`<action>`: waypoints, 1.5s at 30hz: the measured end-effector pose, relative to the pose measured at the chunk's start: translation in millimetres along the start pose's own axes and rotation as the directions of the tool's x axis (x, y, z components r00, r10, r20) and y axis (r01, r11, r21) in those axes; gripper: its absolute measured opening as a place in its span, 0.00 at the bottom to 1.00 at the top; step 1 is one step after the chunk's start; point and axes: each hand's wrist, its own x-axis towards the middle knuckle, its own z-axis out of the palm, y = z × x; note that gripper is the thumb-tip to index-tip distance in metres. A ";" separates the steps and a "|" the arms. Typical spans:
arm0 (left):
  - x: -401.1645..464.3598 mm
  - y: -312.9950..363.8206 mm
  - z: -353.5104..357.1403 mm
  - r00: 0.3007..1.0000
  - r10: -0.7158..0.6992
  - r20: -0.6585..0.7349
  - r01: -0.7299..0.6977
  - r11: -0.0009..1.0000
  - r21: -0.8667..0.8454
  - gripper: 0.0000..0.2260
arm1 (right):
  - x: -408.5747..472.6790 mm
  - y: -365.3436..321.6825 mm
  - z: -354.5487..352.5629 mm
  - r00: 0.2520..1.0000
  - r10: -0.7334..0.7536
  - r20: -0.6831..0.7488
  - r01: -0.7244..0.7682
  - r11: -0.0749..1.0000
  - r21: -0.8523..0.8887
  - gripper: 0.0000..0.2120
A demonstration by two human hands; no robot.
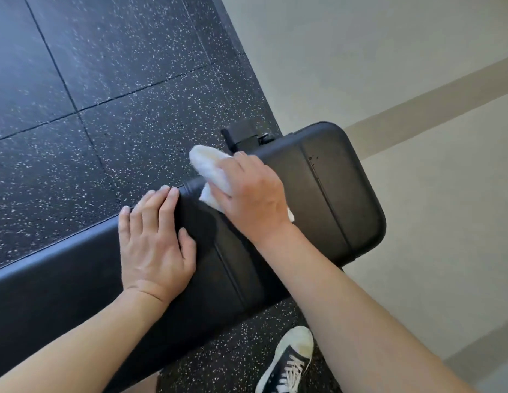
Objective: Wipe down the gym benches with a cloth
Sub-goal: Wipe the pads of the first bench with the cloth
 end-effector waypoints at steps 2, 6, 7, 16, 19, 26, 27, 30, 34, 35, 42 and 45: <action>0.3 -2.3 0.6 1.000 0.013 -0.002 -0.013 1.000 -0.009 0.30 | 12.0 30.9 -13.9 0.991 0.131 -0.035 -0.133 0.988 -0.077 0.10; 1.9 -3.8 0.1 1.000 0.010 0.029 -0.010 1.000 -0.005 0.31 | 51.8 47.5 -23.7 0.894 0.448 0.032 -0.441 0.890 -0.117 0.12; 2.4 -4.0 0.4 0.999 0.013 0.038 -0.013 1.000 -0.005 0.31 | 61.1 41.1 -18.3 0.889 0.450 0.087 -0.429 0.884 -0.188 0.12; 0.9 -7.7 2.1 0.997 0.023 0.073 -0.019 0.998 -0.053 0.32 | 82.4 -46.8 27.6 0.822 0.178 0.541 -0.021 0.959 -0.284 0.18; -0.3 -7.4 4.3 0.997 0.034 0.076 -0.029 0.997 -0.067 0.32 | 91.5 2.6 2.4 0.806 0.165 0.569 0.005 0.958 -0.286 0.21; -1.0 -8.4 8.6 0.997 0.040 0.073 -0.035 0.997 -0.070 0.32 | 99.3 37.6 -13.7 0.834 0.124 0.538 0.036 0.960 -0.277 0.22; -1.0 -8.0 7.9 0.996 0.038 0.076 -0.033 0.997 -0.073 0.32 | 96.4 22.8 -8.7 0.835 0.041 0.548 0.099 0.970 -0.223 0.21; -0.8 -7.1 7.1 0.996 0.039 0.077 -0.033 0.997 -0.073 0.33 | 84.7 -24.1 12.8 0.830 -0.117 0.545 0.216 0.969 -0.122 0.19; -0.1 -7.1 6.7 0.997 0.043 0.068 -0.039 0.997 -0.064 0.32 | 78.7 -42.4 27.8 0.800 -0.138 0.583 0.212 0.976 -0.059 0.22; 0.0 -7.2 6.0 0.996 0.043 0.072 -0.039 0.997 -0.062 0.32 | 83.2 -32.5 23.4 0.788 -0.115 0.604 0.195 0.978 -0.069 0.22; 0.9 -6.7 4.8 0.997 0.034 0.070 -0.030 0.998 -0.060 0.32 | 115.4 60.2 -18.4 0.792 0.311 0.526 -0.065 0.899 -0.433 0.22; 0.8 -6.7 4.2 0.998 0.031 0.062 -0.028 0.998 -0.055 0.32 | 94.0 21.8 -6.7 0.885 0.146 0.443 0.002 0.948 -0.317 0.21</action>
